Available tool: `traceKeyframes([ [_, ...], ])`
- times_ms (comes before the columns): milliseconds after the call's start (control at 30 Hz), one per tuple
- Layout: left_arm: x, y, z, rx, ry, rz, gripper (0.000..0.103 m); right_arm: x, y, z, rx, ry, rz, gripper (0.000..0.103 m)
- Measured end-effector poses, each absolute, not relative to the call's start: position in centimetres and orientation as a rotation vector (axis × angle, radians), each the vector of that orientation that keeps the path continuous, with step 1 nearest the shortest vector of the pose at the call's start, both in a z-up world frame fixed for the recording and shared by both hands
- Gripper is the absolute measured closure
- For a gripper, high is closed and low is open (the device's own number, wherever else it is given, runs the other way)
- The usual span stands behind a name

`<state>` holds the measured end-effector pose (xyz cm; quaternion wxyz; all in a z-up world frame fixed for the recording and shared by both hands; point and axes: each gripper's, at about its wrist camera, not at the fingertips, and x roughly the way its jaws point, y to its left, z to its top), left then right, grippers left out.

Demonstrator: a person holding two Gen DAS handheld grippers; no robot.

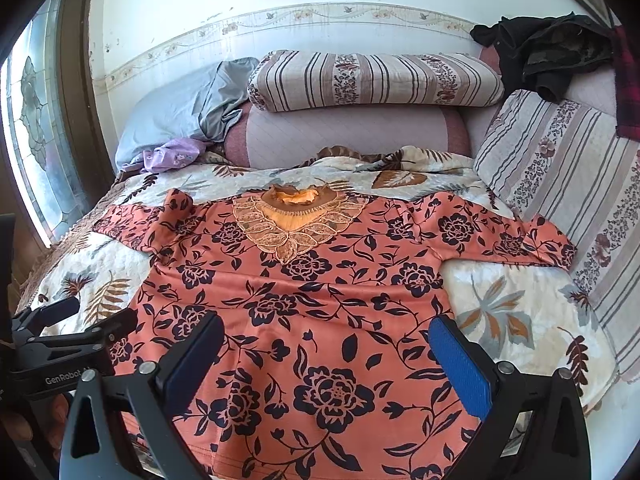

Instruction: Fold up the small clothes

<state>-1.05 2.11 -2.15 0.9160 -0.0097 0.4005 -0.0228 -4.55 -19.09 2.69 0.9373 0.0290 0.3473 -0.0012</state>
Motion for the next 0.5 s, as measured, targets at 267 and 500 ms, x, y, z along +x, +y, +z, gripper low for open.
traceKeyframes([
  [267,-0.7,1.9,-2.8,-0.014,0.843,-0.045,0.000,-4.4,-19.5,1.9,0.079,0.729,-0.008,0.000],
  [500,-0.4,0.8,-3.1,0.007,0.851,-0.051,0.000,-3.9,-20.5,1.7,0.099,0.725,-0.013,0.000],
])
